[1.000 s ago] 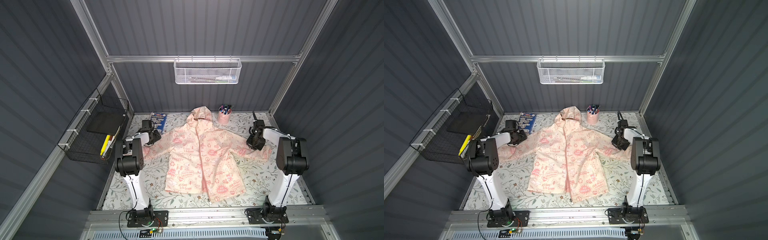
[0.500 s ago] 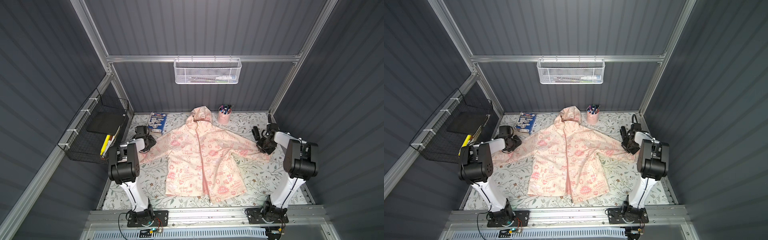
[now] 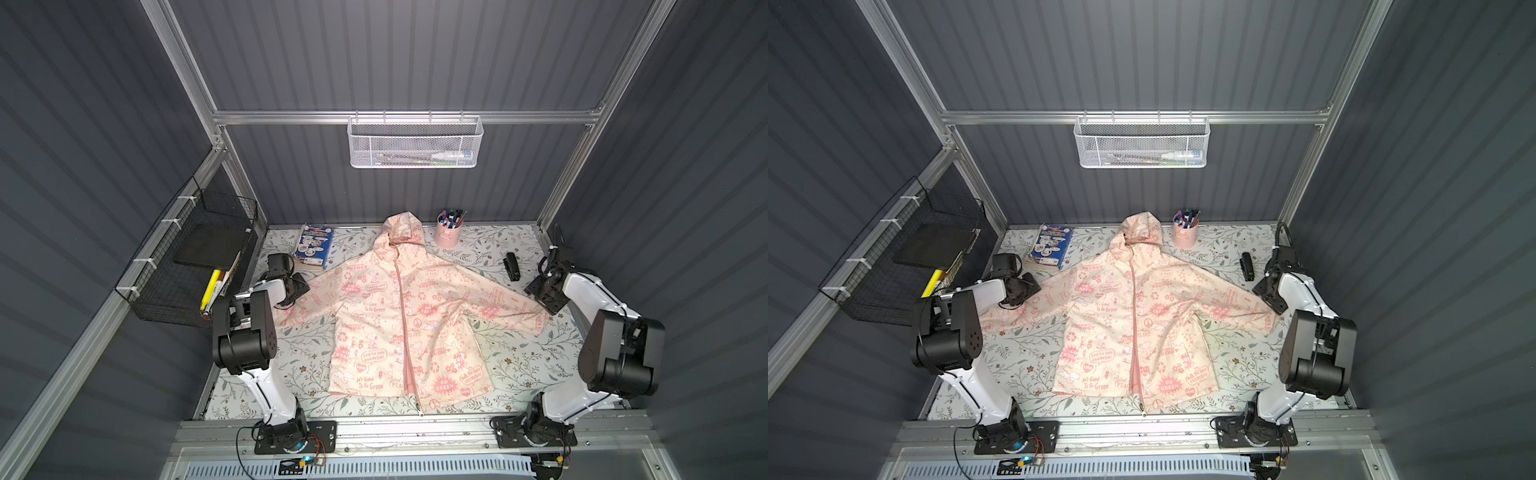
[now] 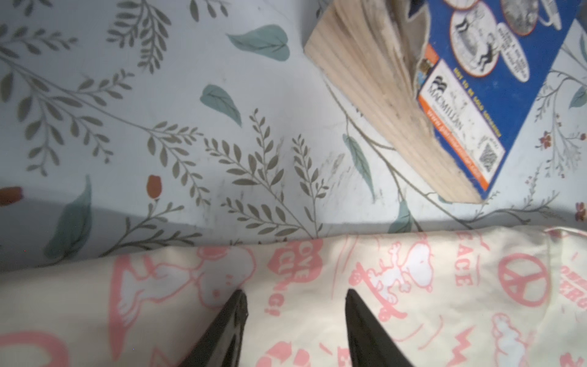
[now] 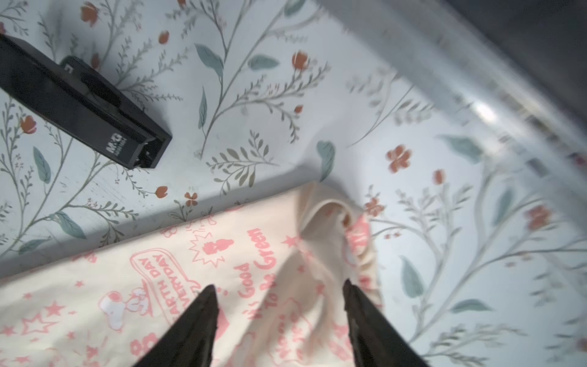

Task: Unzip the jacket
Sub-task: Smooth out the jacket at the center of the board.

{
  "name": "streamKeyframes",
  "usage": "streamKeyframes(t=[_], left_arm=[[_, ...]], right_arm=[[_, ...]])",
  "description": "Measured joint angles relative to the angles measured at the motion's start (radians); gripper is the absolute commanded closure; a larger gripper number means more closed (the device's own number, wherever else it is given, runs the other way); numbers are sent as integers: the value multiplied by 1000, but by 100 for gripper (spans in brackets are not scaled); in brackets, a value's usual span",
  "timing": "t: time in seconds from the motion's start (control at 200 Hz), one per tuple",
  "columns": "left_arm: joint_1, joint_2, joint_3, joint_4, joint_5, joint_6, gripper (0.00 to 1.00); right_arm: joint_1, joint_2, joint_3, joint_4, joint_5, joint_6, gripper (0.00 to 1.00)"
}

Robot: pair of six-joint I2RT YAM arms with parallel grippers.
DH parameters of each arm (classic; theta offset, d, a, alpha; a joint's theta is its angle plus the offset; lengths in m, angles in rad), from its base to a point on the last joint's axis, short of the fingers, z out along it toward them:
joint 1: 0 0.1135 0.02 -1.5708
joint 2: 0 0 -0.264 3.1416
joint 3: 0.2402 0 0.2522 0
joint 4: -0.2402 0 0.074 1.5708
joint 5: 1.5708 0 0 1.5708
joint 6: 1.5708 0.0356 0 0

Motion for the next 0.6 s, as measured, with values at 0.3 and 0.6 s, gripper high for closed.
streamKeyframes(t=[0.3,0.6], left_arm=[[0,4,30,-1,26,29,49],[0,39,33,-16,37,-6,50]], right_arm=[[-47,11,-66,-39,61,27,24],[-53,100,-58,10,-65,-23,40]])
